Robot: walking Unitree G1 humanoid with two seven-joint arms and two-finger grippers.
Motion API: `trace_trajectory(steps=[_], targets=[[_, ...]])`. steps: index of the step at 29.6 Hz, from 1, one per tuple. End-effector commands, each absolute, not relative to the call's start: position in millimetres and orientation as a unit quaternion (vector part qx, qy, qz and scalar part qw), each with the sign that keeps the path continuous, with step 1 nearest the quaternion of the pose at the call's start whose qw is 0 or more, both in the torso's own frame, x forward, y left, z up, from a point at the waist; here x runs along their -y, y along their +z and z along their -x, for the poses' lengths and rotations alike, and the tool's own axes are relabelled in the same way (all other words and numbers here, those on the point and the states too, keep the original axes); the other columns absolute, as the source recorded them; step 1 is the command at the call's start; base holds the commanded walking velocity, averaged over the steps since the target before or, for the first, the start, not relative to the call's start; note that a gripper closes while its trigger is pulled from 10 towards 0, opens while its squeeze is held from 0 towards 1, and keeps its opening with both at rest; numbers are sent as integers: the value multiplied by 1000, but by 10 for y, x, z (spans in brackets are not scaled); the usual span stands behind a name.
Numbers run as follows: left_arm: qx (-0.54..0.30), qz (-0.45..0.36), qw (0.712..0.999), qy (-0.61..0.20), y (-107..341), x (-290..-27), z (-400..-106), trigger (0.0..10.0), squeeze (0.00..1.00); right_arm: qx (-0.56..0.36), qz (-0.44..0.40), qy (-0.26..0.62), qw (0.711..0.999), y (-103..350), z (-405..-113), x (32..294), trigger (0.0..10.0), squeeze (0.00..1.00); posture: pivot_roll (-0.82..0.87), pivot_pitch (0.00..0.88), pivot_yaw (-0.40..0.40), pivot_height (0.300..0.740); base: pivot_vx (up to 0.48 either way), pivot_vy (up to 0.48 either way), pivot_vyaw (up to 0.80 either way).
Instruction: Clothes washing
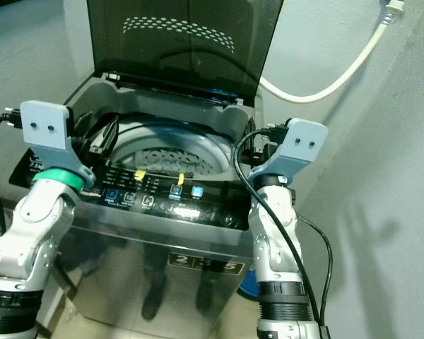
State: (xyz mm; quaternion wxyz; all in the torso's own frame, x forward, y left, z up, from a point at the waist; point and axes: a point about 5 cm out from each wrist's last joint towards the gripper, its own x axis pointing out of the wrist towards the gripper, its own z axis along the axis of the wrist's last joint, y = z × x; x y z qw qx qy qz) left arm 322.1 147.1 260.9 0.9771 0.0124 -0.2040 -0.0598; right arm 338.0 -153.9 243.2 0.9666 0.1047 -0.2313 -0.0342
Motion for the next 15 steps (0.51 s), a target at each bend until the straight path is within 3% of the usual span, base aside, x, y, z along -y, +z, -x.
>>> trace_trajectory(steps=[1,15], targets=[[202,-20,978,-53,2606,-1507,-3210,10000,0,232,-105,-36,966,2416,-3371,1570,10000,0,107,0,-13,740,0,0,0],[213,-30,976,-41,2665,-1550,-3218,10000,0,237,-101,-30,966,2481,-3465,1595,10000,0,123,0,-32,740,0,0,0]])
